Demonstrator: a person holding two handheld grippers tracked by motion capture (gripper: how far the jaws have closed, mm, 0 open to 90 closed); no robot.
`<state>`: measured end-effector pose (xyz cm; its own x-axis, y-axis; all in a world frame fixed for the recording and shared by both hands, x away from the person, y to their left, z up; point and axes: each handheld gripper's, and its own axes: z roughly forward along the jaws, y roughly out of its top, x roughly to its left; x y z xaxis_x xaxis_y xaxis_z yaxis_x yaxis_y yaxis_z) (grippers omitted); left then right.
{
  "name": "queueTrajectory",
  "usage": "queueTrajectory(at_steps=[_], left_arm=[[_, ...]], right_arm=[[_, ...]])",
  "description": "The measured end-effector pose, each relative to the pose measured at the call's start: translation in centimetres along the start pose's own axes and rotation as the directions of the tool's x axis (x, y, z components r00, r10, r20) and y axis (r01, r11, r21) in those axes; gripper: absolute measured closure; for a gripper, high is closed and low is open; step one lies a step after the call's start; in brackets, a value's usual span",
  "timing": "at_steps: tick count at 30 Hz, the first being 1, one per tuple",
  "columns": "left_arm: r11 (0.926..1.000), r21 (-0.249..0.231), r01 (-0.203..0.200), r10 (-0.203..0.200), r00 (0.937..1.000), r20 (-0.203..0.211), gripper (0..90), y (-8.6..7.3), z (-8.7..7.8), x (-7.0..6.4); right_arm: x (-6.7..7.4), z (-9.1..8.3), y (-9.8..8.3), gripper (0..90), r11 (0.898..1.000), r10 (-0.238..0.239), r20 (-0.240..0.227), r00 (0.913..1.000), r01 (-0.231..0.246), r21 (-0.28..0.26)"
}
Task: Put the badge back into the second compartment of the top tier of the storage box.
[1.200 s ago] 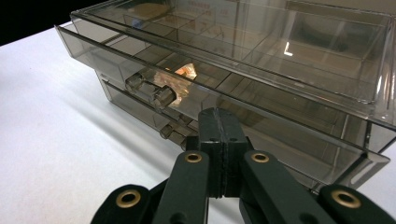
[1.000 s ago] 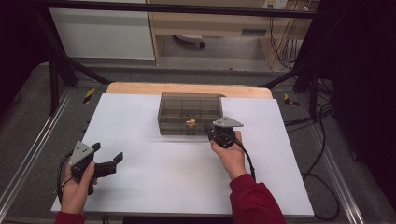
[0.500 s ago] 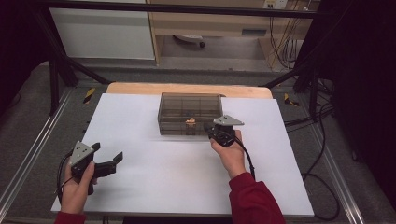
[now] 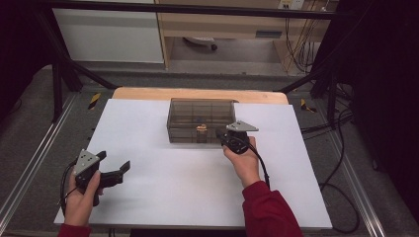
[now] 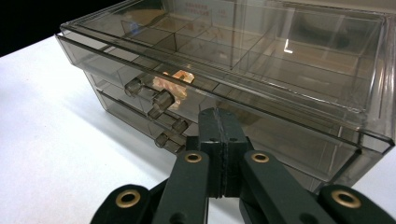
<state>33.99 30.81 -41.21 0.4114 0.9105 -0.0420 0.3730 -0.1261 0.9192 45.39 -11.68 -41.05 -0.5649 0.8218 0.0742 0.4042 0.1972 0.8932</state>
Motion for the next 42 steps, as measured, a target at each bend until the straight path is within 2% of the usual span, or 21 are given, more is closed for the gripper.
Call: queueTrajectory(at_steps=[21, 35, 42], left_arm=[[1.0000, 0.003, 0.002, -0.002, 1.0000, -0.001, 4.7, -0.02, 0.02, 0.03], [1.0000, 0.003, 0.003, -0.003, 1.0000, -0.004, 4.7, -0.01, -0.04, 0.02], [1.0000, 0.002, 0.004, -0.004, 1.0000, -0.006, 4.7, -0.01, 0.00, 0.05]], right_arm=[[-0.24, 0.30, 0.14, 90.0, 1.000, 0.007, -0.001, 1.0000, -0.007, 0.005], [-0.64, 0.58, 0.02, 90.0, 1.000, 0.031, 0.007, 0.9995, -0.031, -0.001], [-0.55, 0.82, -0.08, 90.0, 1.000, 0.024, 0.006, 0.9997, -0.024, 0.005]])
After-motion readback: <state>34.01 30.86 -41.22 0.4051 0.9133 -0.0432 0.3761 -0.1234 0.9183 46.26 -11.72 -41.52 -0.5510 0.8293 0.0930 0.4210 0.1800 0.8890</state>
